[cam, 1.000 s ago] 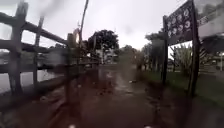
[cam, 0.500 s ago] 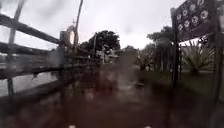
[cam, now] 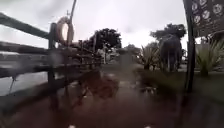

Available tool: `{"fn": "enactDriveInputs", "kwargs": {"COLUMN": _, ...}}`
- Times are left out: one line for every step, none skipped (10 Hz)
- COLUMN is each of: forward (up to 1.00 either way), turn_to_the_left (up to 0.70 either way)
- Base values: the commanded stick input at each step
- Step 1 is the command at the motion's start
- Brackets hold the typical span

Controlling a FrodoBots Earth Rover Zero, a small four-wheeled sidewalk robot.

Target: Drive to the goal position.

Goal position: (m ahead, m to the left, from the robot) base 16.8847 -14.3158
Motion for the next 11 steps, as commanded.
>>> {"fn": "enactDriveInputs", "kwargs": {"forward": 1.00, "turn_to_the_left": 0.00}}
{"fn": "enactDriveInputs", "kwargs": {"forward": 1.00, "turn_to_the_left": 0.00}}
{"fn": "enactDriveInputs", "kwargs": {"forward": 1.00, "turn_to_the_left": 0.00}}
{"fn": "enactDriveInputs", "kwargs": {"forward": 1.00, "turn_to_the_left": 0.00}}
{"fn": "enactDriveInputs", "kwargs": {"forward": 1.00, "turn_to_the_left": 0.00}}
{"fn": "enactDriveInputs", "kwargs": {"forward": 1.00, "turn_to_the_left": 0.00}}
{"fn": "enactDriveInputs", "kwargs": {"forward": 1.00, "turn_to_the_left": 0.00}}
{"fn": "enactDriveInputs", "kwargs": {"forward": 1.00, "turn_to_the_left": 0.00}}
{"fn": "enactDriveInputs", "kwargs": {"forward": 1.00, "turn_to_the_left": 0.00}}
{"fn": "enactDriveInputs", "kwargs": {"forward": 1.00, "turn_to_the_left": 0.00}}
{"fn": "enactDriveInputs", "kwargs": {"forward": 1.00, "turn_to_the_left": 0.00}}
